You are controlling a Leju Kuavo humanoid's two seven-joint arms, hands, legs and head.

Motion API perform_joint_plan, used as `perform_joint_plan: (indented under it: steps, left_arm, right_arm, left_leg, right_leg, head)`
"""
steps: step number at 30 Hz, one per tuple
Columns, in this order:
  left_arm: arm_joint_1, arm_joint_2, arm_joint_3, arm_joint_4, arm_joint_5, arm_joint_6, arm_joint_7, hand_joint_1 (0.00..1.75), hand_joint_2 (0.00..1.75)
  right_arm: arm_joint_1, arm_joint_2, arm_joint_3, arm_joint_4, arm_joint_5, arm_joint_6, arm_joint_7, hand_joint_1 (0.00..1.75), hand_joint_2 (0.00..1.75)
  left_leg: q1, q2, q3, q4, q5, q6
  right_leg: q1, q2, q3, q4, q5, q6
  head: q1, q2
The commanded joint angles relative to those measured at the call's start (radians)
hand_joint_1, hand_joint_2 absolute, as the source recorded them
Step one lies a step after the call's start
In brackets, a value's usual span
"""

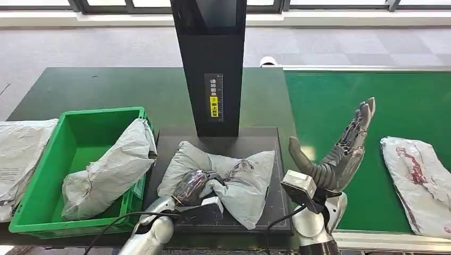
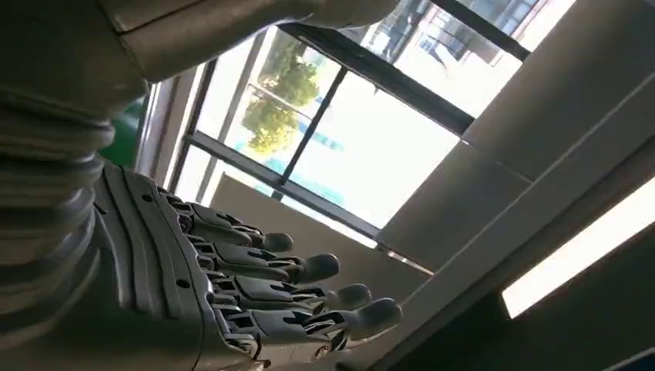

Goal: Moved the parcel from conveyor to table for the left to box.

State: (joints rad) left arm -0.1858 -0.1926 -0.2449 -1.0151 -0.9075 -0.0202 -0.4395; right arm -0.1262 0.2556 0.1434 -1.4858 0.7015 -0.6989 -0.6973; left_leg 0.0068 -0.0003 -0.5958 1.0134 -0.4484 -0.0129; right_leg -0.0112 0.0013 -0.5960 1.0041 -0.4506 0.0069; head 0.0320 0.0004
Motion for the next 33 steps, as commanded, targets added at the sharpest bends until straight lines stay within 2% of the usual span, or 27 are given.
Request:
perform_joint_plan:
  steps: [1, 2, 4, 5, 6, 10, 13, 17, 18, 21, 22, 25, 33]
  left_arm:
    - [-0.021, 0.013, 0.002, 0.082, -0.012, 0.027, 0.024, 1.75, 1.75]
    - [-0.025, 0.005, 0.012, 0.075, -0.019, 0.069, 0.024, 1.75, 1.75]
    - [-0.039, -0.025, 0.054, 0.052, -0.037, 0.244, 0.028, 1.75, 1.75]
    - [-0.044, -0.044, 0.076, 0.028, -0.091, 0.394, 0.08, 1.75, 1.75]
    - [-0.045, -0.052, 0.082, -0.002, -0.134, 0.468, 0.11, 1.75, 1.75]
    - [-0.002, -0.068, 0.103, -0.219, -0.07, 0.599, 0.053, 1.75, 1.75]
    - [0.016, -0.05, 0.109, -0.336, -0.147, 0.633, 0.107, 1.75, 1.75]
    - [0.023, -0.039, 0.126, -0.413, -0.159, 0.706, 0.105, 1.75, 1.75]
    - [0.029, -0.041, 0.135, -0.447, -0.14, 0.718, 0.086, 1.75, 1.75]
    - [0.045, -0.139, 0.288, -0.549, -0.076, 0.718, -0.096, 1.75, 1.75]
    - [0.045, -0.148, 0.303, -0.557, -0.066, 0.718, -0.112, 1.75, 1.75]
    - [0.045, -0.148, 0.303, -0.557, -0.066, 0.718, -0.112, 1.75, 1.75]
    - [0.052, -0.156, 0.475, -0.764, 0.125, 0.718, -0.21, 1.75, 1.75]
  right_arm:
    - [-0.013, 0.011, -0.075, 0.011, 0.003, 0.001, -0.001, 0.0, 1.75]
    - [-0.006, 0.013, -0.085, 0.001, 0.01, 0.001, -0.001, 0.0, 1.75]
    - [0.029, 0.011, -0.107, -0.028, 0.004, 0.001, -0.001, 0.0, 1.75]
    - [0.051, 0.012, -0.118, -0.044, -0.008, 0.001, -0.001, 0.0, 1.75]
    - [0.064, 0.01, -0.12, -0.049, -0.018, 0.001, -0.001, 0.0, 1.75]
    - [0.06, -0.006, -0.106, -0.011, -0.042, 0.001, -0.001, 0.0, 1.75]
    - [0.054, 0.0, -0.103, 0.013, -0.05, 0.001, -0.001, 0.0, 1.75]
    - [0.065, 0.006, -0.107, 0.011, -0.047, 0.001, -0.001, 0.0, 1.75]
    - [0.07, 0.007, -0.108, 0.005, -0.046, 0.001, -0.001, 0.0, 1.75]
    - [0.088, 0.001, -0.106, -0.02, -0.053, 0.001, -0.001, 0.0, 1.75]
    - [0.088, -0.001, -0.104, -0.018, -0.055, 0.001, -0.001, 0.0, 1.75]
    - [0.088, -0.001, -0.104, -0.018, -0.055, 0.001, -0.001, 0.0, 1.75]
    - [0.075, -0.008, -0.085, -0.006, -0.054, 0.001, -0.001, 0.0, 1.75]
  left_leg:
    - [0.0, 0.0, 0.003, -0.003, 0.001, 0.0]
    - [0.0, 0.0, 0.002, -0.002, 0.0, 0.0]
    - [0.0, -0.001, 0.002, -0.001, 0.0, 0.0]
    - [0.0, -0.003, 0.003, -0.002, 0.001, 0.0]
    - [0.0, -0.004, 0.001, -0.001, 0.001, 0.0]
    - [0.001, -0.001, 0.0, 0.0, 0.0, 0.0]
    - [0.001, 0.0, -0.001, 0.0, 0.0, 0.0]
    - [0.001, 0.001, 0.0, 0.0, -0.001, 0.0]
    - [0.001, 0.001, 0.001, -0.001, -0.001, 0.0]
    - [0.001, 0.001, -0.001, 0.0, -0.001, 0.0]
    - [0.001, 0.001, -0.002, 0.0, -0.001, 0.0]
    - [0.0, 0.0, -0.001, 0.0, -0.001, 0.0]
    - [0.001, 0.002, -0.002, 0.0, -0.001, 0.0]
  right_leg:
    - [0.0, -0.001, 0.003, -0.002, 0.0, 0.0]
    - [0.0, 0.0, 0.002, -0.002, 0.0, 0.0]
    - [0.0, -0.002, 0.002, -0.001, 0.0, 0.0]
    - [0.0, -0.003, 0.003, -0.002, 0.0, 0.0]
    - [0.001, -0.004, 0.002, -0.001, -0.001, 0.0]
    - [0.001, -0.001, 0.001, -0.001, 0.0, 0.0]
    - [0.001, -0.001, 0.0, 0.0, 0.0, 0.0]
    - [0.001, 0.0, 0.001, -0.001, 0.0, 0.0]
    - [0.001, 0.001, 0.002, -0.002, 0.0, -0.001]
    - [0.001, 0.001, -0.001, -0.001, 0.0, 0.0]
    - [0.001, 0.0, -0.002, 0.0, 0.0, 0.0]
    - [0.0, 0.0, -0.001, -0.001, 0.0, 0.0]
    - [0.001, 0.002, -0.002, 0.0, 0.0, 0.0]
  head:
    - [0.0, 0.0]
    - [0.0, 0.0]
    - [0.0, 0.0]
    - [0.0, 0.0]
    - [0.0, 0.0]
    - [0.0, 0.0]
    - [0.0, 0.0]
    - [0.0, 0.0]
    - [0.0, 0.0]
    - [0.0, 0.0]
    - [0.0, 0.0]
    - [0.0, 0.0]
    - [0.0, 0.0]
